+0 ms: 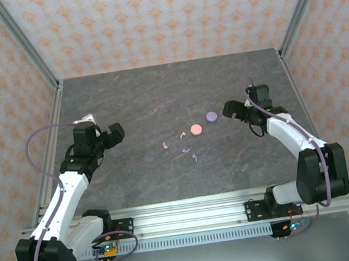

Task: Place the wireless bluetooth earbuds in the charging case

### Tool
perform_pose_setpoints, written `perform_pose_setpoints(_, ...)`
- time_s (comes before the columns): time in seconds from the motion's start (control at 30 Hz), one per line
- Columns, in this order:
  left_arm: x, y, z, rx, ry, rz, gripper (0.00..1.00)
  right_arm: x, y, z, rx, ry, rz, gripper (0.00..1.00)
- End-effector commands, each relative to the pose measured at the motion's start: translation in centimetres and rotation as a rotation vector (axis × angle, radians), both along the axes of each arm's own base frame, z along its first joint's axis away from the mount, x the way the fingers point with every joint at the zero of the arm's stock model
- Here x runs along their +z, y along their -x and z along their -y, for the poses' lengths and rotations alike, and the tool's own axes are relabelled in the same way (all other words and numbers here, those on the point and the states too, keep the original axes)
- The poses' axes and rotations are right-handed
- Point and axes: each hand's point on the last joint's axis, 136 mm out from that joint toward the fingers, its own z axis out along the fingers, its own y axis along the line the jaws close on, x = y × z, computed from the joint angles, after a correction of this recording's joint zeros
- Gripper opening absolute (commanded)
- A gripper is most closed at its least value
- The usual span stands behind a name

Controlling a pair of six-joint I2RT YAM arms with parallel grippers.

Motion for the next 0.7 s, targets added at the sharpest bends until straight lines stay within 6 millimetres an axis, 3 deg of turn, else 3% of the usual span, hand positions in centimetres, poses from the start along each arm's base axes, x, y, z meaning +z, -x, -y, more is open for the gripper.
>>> perform_pose_setpoints(0.0, -0.6, 1.6, 2.7, -0.115, 0.067, -0.117, 1.0, -0.4, 1.1, -2.8, 0.083, -0.043, -0.078, 0.96)
perform_pose_setpoints(0.27, -1.1, 1.7, 6.6, -0.261, 0.065, -0.173, 1.0, -2.2, 1.4, -7.5, 0.201, -0.013, -0.141, 0.9)
perform_pose_setpoints(0.67, -2.2, 1.9, 6.5, -0.278, 0.019, -0.232, 1.0, -4.8, 0.3, -11.9, 0.262, 0.167, -0.208, 0.82)
